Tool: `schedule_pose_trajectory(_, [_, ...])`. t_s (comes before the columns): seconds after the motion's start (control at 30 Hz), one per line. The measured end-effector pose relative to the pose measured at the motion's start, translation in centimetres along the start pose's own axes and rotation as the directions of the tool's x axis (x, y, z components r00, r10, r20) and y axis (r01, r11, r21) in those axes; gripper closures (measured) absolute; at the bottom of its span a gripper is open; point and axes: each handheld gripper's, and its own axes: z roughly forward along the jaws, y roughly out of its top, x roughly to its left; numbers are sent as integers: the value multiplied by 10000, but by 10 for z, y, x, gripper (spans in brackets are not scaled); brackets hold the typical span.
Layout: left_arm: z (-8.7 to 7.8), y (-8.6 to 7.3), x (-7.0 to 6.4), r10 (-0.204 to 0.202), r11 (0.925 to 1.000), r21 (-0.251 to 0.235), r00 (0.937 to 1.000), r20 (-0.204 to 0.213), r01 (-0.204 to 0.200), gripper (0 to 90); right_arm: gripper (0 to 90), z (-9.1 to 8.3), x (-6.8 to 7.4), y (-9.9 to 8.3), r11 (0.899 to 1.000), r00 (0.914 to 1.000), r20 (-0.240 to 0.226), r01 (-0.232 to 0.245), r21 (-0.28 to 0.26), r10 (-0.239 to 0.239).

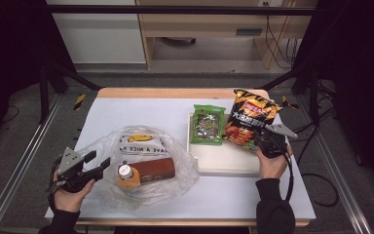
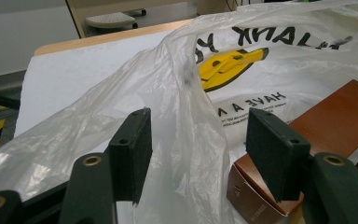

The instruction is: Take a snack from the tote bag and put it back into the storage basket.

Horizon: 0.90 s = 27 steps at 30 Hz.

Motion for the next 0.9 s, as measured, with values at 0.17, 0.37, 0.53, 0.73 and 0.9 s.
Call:
schedule_pose_trajectory(0.17, [0,0,-1,17,10000,0,10000,11,-17,407,761,-4,20,-6,9993,9961,-837,301,202,-283])
schedule_pose_trajectory(0.37, [0,0,0,-17,10000,-8,10000,17,17,408,831,8,17,-16,9930,9985,-270,496,1068,-470])
schedule_pose_trajectory(0.53, [-1,0,0,-7,10000,-26,10000,28,7,408,825,6,14,-15,9922,9971,305,654,1059,-690])
schedule_pose_trajectory(0.73, [-1,0,0,-8,10000,-15,10000,41,8,408,756,4,14,-15,9940,9975,390,558,944,-597])
schedule_pose_trajectory(0.9, [0,0,0,-2,10000,-8,10000,58,2,408,529,2,16,-14,9967,9934,1037,425,689,-495])
